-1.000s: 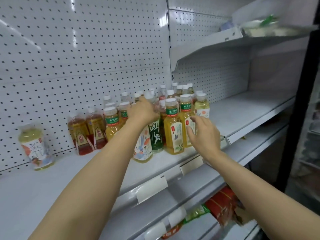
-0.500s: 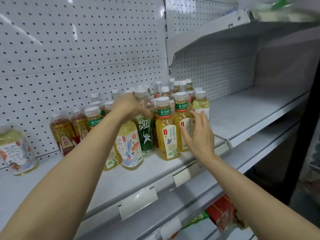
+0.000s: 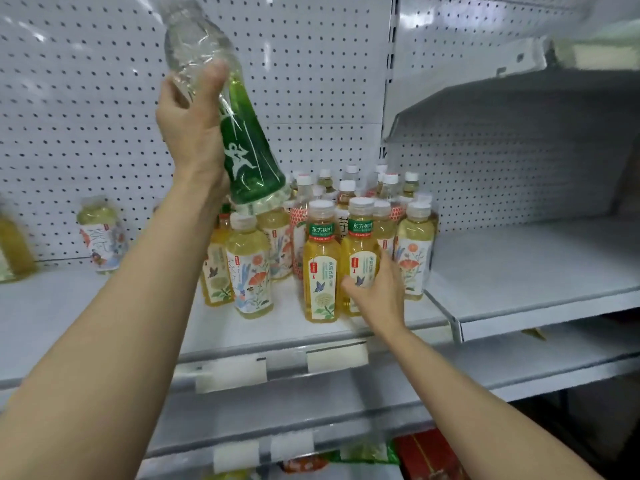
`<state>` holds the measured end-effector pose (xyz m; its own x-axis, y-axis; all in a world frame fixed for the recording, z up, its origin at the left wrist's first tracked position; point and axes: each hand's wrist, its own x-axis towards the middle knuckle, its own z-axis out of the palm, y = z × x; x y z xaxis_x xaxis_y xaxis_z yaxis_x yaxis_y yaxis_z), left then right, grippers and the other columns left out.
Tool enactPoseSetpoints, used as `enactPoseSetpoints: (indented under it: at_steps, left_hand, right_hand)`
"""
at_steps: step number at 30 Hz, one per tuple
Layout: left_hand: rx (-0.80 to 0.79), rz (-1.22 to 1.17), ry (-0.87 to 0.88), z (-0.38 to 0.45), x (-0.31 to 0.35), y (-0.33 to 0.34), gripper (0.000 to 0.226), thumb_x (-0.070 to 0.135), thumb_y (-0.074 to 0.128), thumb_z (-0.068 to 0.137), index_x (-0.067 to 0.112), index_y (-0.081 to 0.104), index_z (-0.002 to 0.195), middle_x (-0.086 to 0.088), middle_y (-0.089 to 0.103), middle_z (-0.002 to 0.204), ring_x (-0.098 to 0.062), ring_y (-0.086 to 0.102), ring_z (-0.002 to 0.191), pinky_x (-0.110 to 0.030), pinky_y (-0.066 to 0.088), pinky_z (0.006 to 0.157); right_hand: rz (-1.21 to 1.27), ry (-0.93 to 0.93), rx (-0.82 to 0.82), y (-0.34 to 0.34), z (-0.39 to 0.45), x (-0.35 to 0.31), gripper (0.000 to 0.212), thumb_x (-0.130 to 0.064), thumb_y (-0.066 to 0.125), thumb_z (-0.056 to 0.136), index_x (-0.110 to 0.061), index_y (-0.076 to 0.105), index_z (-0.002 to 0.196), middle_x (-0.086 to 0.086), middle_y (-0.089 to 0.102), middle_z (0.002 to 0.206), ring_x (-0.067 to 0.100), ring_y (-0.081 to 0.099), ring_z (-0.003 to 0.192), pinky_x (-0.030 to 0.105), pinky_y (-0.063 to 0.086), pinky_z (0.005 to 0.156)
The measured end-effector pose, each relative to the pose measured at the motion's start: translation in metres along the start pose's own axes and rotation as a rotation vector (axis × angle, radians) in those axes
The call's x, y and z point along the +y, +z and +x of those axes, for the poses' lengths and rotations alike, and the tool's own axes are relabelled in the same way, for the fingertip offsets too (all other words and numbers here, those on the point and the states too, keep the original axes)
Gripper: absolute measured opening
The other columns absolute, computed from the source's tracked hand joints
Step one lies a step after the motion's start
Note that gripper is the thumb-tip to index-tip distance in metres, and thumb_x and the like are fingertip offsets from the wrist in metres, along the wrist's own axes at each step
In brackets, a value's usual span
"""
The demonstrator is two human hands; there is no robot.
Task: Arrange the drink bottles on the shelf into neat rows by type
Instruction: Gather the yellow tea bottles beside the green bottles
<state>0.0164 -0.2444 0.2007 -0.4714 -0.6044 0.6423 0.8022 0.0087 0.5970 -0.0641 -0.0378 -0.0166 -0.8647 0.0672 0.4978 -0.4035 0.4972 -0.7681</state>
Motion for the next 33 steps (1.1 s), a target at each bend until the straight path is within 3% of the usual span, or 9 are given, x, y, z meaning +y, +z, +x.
enactPoseSetpoints:
  at_steps: [2, 8, 11, 16, 20, 22, 26, 30, 33]
  left_hand:
    - [0.034, 0.026, 0.013, -0.009, 0.010, -0.015, 0.049, 0.037, 0.083, 0.069, 0.007, 0.065, 0.103, -0.003, 0.065, 0.089, -0.023, 0.059, 0.084, -0.056, 0.053, 0.087]
    - [0.091, 0.135, -0.036, -0.053, 0.024, -0.068, 0.027, 0.026, 0.077, 0.081, 0.009, 0.065, 0.098, 0.003, 0.068, 0.077, -0.015, 0.063, 0.069, -0.036, 0.056, 0.066]
    - [0.138, 0.103, -0.126, -0.071, 0.022, -0.092, 0.023, 0.022, 0.076, 0.083, 0.009, 0.065, 0.098, -0.002, 0.069, 0.079, -0.017, 0.065, 0.065, -0.034, 0.056, 0.063]
    - [0.102, 0.192, -0.211, -0.100, 0.016, -0.132, 0.025, 0.022, 0.075, 0.085, 0.011, 0.066, 0.106, 0.000, 0.071, 0.085, -0.018, 0.069, 0.070, -0.035, 0.058, 0.062]
    - [0.073, 0.230, -0.261, -0.106, 0.021, -0.174, 0.036, 0.024, 0.076, 0.084, 0.011, 0.066, 0.115, 0.000, 0.072, 0.087, -0.018, 0.068, 0.070, -0.035, 0.057, 0.063]
    - [0.065, 0.238, -0.287, -0.106, 0.026, -0.192, 0.041, 0.027, 0.078, 0.082, 0.011, 0.066, 0.118, -0.003, 0.073, 0.090, -0.020, 0.069, 0.072, -0.036, 0.057, 0.064]
    - [0.035, 0.255, -0.318, -0.108, 0.045, -0.224, 0.044, 0.023, 0.078, 0.081, 0.008, 0.065, 0.121, -0.011, 0.074, 0.098, -0.021, 0.071, 0.076, -0.035, 0.059, 0.064]
    - [-0.002, 0.294, -0.323, -0.106, 0.071, -0.261, 0.046, 0.018, 0.078, 0.082, 0.003, 0.064, 0.122, -0.008, 0.074, 0.099, -0.017, 0.072, 0.078, -0.034, 0.060, 0.069]
    - [-0.020, 0.311, -0.327, -0.093, 0.085, -0.295, 0.032, 0.016, 0.078, 0.082, 0.011, 0.067, 0.112, -0.003, 0.075, 0.092, -0.015, 0.072, 0.076, -0.032, 0.059, 0.068]
  right_hand:
    - [0.033, 0.008, -0.005, -0.001, -0.002, -0.001, 0.065, -0.040, 0.072, 0.062, -0.026, 0.045, 0.120, -0.003, 0.058, 0.109, 0.017, 0.054, 0.101, 0.041, 0.052, 0.085]
    - [0.047, -0.043, 0.134, -0.022, -0.005, -0.021, 0.063, -0.034, 0.074, 0.070, -0.025, 0.046, 0.127, -0.006, 0.053, 0.105, 0.017, 0.053, 0.094, 0.038, 0.049, 0.076]
    - [0.021, -0.061, 0.164, -0.029, -0.007, -0.032, 0.060, -0.031, 0.073, 0.074, -0.022, 0.046, 0.127, -0.006, 0.050, 0.099, 0.019, 0.054, 0.087, 0.034, 0.046, 0.069]
    - [0.088, 0.059, 0.253, -0.024, -0.028, -0.039, 0.066, -0.026, 0.072, 0.076, -0.014, 0.044, 0.135, 0.009, 0.055, 0.115, 0.026, 0.053, 0.102, 0.036, 0.044, 0.080]
    - [0.173, 0.130, 0.314, -0.024, -0.051, -0.065, 0.055, -0.026, 0.070, 0.076, -0.015, 0.052, 0.126, 0.006, 0.051, 0.106, 0.027, 0.053, 0.098, 0.040, 0.049, 0.080]
    - [0.178, 0.112, 0.321, -0.019, -0.066, -0.081, 0.056, -0.029, 0.070, 0.073, -0.016, 0.053, 0.124, 0.004, 0.049, 0.105, 0.027, 0.053, 0.097, 0.047, 0.050, 0.082]
    - [0.249, 0.042, 0.293, 0.003, -0.106, -0.124, 0.060, -0.027, 0.070, 0.074, -0.014, 0.049, 0.130, 0.004, 0.050, 0.110, 0.018, 0.049, 0.098, 0.034, 0.043, 0.077]
    - [0.443, 0.020, 0.268, 0.042, -0.147, -0.170, 0.066, -0.041, 0.062, 0.064, -0.015, 0.048, 0.123, 0.009, 0.057, 0.111, 0.028, 0.058, 0.096, 0.044, 0.051, 0.081]
    - [0.484, -0.005, 0.219, 0.075, -0.168, -0.203, 0.062, -0.042, 0.061, 0.066, -0.015, 0.046, 0.120, 0.010, 0.057, 0.111, 0.027, 0.059, 0.096, 0.042, 0.051, 0.082]
